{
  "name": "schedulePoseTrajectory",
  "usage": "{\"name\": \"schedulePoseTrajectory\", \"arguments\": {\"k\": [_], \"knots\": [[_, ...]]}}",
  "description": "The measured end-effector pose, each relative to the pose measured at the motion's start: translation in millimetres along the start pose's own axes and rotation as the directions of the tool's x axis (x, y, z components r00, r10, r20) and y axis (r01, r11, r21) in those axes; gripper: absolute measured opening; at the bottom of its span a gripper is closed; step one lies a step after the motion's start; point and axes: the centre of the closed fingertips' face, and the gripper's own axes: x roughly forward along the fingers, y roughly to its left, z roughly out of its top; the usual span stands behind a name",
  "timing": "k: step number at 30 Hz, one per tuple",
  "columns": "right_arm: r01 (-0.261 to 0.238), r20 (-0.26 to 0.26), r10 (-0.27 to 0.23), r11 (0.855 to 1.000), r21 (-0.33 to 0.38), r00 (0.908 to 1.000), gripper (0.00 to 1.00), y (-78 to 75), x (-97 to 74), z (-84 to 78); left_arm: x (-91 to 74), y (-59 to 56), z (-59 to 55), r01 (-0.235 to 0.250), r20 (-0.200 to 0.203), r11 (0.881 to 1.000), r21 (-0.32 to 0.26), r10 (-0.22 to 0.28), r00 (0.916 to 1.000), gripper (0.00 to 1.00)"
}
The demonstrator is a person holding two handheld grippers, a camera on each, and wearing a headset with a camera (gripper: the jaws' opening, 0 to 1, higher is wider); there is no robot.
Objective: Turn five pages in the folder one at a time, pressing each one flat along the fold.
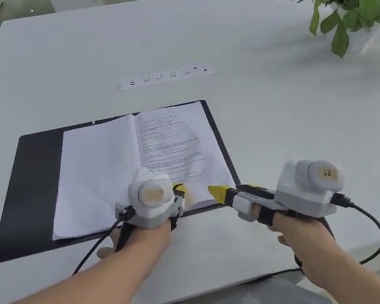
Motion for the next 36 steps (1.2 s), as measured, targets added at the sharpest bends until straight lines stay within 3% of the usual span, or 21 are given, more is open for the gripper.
{"name": "schedulePoseTrajectory", "arguments": {"k": [10,18,26,32,34,36], "knots": [[0.009,-0.008,-0.008,0.999,0.052,0.9999,0.45,-5.0,4.9,-7.8,0.0,0.2,0.2,-0.003,0.0,1.0,-0.001,0.003,1.0,0.0],[0.039,-0.018,-0.039,0.999,0.037,0.9991,0.29,-12.0,6.6,-6.3,-0.4,0.0,0.3,-0.007,0.004,1.0,0.002,0.007,1.0,0.0],[0.081,-0.004,-0.081,0.996,-0.031,0.9967,0.18,-16.9,2.7,-1.5,-0.5,0.1,0.2,-0.008,0.003,1.0,-0.001,0.008,1.0,0.0],[0.079,-0.017,-0.079,0.997,0.004,0.9967,0.09,-20.4,5.6,-3.7,-0.6,-0.1,0.3,-0.009,0.002,1.0,-0.001,0.009,1.0,0.0],[0.104,-0.027,-0.104,0.994,-0.017,0.9942,0.01,-23.9,5.3,-6.0,-0.5,0.0,0.3,-0.008,0.001,1.0,-0.003,0.008,1.0,0.0],[0.103,-0.028,-0.103,0.995,-0.014,0.9943,0.0,-23.5,5.7,-6.4,-0.2,0.2,0.4,-0.005,-0.001,1.0,-0.008,0.005,1.0,0.0]]}}
